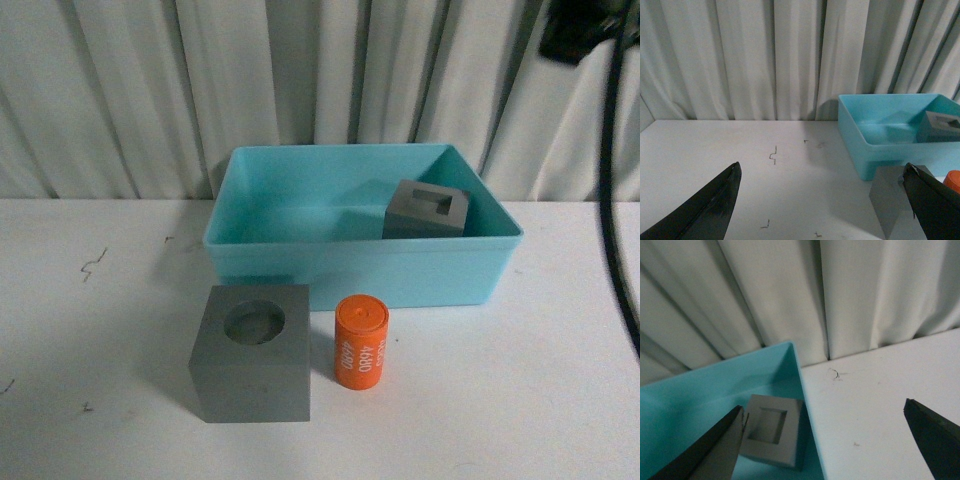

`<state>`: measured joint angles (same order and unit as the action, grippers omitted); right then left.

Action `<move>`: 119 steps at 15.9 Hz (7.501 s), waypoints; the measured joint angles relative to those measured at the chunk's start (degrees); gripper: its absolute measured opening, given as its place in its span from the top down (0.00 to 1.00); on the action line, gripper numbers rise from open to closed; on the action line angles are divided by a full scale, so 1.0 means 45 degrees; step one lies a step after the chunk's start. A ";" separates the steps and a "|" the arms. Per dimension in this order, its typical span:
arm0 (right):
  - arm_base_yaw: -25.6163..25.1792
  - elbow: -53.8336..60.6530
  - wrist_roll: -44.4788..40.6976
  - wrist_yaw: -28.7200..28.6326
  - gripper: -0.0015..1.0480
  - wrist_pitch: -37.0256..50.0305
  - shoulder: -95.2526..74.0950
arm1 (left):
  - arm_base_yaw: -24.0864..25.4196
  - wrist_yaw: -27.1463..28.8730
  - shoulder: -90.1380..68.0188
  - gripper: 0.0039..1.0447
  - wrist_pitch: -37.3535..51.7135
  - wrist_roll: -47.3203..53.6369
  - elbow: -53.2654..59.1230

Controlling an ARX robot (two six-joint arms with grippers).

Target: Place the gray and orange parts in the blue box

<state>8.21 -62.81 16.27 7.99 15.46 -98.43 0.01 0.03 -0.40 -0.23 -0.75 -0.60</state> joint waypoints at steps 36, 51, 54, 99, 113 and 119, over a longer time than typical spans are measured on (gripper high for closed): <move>-0.1885 1.3809 -0.3541 -0.1739 0.98 0.1491 1.6980 | 0.0000 0.0000 0.0000 0.06 0.0000 0.0000 0.0000; -0.1885 1.3804 -0.3551 -0.1773 0.91 -0.3502 2.1828 | 0.0000 0.0000 0.0000 0.06 0.0000 0.0000 0.0000; -0.1885 1.3804 -0.3551 -0.1768 0.57 -0.3487 2.1828 | 0.0000 0.0000 0.0000 0.06 0.0000 0.0000 0.0000; -0.1889 1.3809 -0.3546 -0.1768 0.06 -0.3487 2.1828 | -0.3716 -0.0777 -2.3023 0.78 0.4279 -0.1753 -0.9088; -0.1889 1.3809 -0.3546 -0.1768 0.06 -0.3483 2.1828 | -0.3317 -0.0525 -2.3197 0.79 0.2035 -0.2021 -1.5358; -0.1889 1.3809 -0.3546 -0.1768 0.06 -0.3487 2.1828 | -0.3434 -0.0219 -2.5145 0.79 0.2045 -0.1389 -1.6145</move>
<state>-0.30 -0.67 0.32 0.03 -0.23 -0.21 -15.44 -0.95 -113.56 8.97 -7.01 -73.25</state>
